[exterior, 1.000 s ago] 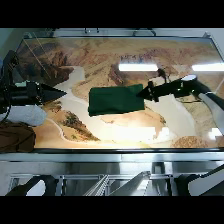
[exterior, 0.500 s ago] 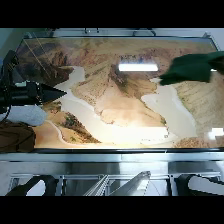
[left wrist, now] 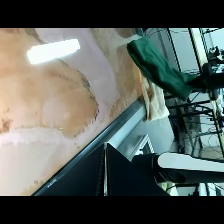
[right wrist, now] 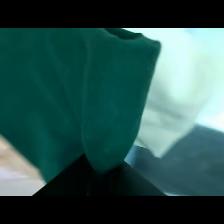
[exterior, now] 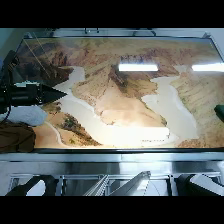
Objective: Fold the shirts.
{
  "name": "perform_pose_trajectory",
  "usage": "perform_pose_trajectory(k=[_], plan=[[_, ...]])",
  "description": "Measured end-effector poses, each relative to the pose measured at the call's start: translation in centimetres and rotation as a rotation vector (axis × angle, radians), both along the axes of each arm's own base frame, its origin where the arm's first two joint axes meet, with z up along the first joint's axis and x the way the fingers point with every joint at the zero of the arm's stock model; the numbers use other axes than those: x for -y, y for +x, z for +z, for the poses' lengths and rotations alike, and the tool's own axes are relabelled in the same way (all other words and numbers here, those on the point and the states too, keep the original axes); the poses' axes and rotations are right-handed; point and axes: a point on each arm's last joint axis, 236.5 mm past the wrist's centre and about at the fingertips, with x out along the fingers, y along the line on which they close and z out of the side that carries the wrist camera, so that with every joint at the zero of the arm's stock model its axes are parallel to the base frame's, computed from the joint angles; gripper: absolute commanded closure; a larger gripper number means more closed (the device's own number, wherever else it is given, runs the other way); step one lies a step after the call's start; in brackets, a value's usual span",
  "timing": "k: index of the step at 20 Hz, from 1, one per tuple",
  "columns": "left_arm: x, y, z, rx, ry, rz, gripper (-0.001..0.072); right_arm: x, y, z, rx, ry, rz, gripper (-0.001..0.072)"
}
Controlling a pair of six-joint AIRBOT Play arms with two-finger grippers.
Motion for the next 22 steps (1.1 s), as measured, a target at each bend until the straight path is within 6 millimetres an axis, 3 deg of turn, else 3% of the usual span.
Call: perform_pose_trajectory(k=[2, 3, 5, 6, 8, 10, 12, 13, 16, 18, 19, 20, 22], plan=[[0.0, -0.1, 0.0, -0.001, 0.0, -0.002, 0.0682, -0.6, -2.5, -3.5, -0.081, 0.049, -0.019, 0.0694], [0.0, -0.1, 0.0, -0.001, -0.001, -0.003, 0.0682, -1.0, -3.5, -5.2, -0.115, 0.077, -0.02, 0.063], [0.0, -0.1, 0.0, -0.002, -0.001, -0.006, 0.0682, -1.9, -4.9, -7.3, -0.169, 0.126, -0.018, 0.0014], [0.0, -0.1, 0.0, -0.002, -0.001, -0.006, 0.0682, -2.2, -5.3, -7.9, -0.185, 0.146, -0.018, 0.0005], [0.1, -0.1, 0.0, -0.001, -0.002, -0.006, 0.0683, -2.5, -5.5, -7.7, -0.2, 0.172, -0.02, 0.0007], [0.0, 0.0, 0.1, 0.001, -0.003, 0.0, 0.0683, -2.0, -4.3, -5.7, -0.167, 0.166, -0.023, 0.0028], [0.0, 0.2, 0.2, 0.005, -0.007, 0.007, 0.0685, -1.5, -0.8, -2.6, -0.065, 0.15, -0.002, 0.057], [0.0, 0.3, 0.2, 0.008, -0.005, 0.009, 0.0692, -1.4, 1.5, -0.8, 0.005, 0.133, 0.027, 0.0682], [-0.2, 0.8, 1.6, 0.054, 0.011, 0.013, 0.0695, -3.8, 11.5, 5.4, 0.284, 0.092, 0.212, 0.0696], [-0.4, 0.9, 3.2, 0.114, 0.04, 0.013, 0.0694, -8.0, 17.9, 9.2, 0.447, 0.065, 0.399, 0.0697], [-0.5, 0.9, 3.8, 0.141, 0.06, 0.02, 0.0692, -11.0, 20.6, 10.8, 0.5, 0.057, 0.506, 0.0697], [-0.5, 0.6, 4.0, 0.16, 0.084, 0.025, 0.0691, -14.7, 22.7, 11.8, 0.53, 0.058, 0.623, 0.0697], [-0.5, -0.9, 3.6, 0.159, 0.122, 0.037, 0.069, -22.5, 24.8, 12.7, 0.545, 0.08, 0.845, 0.0697]])
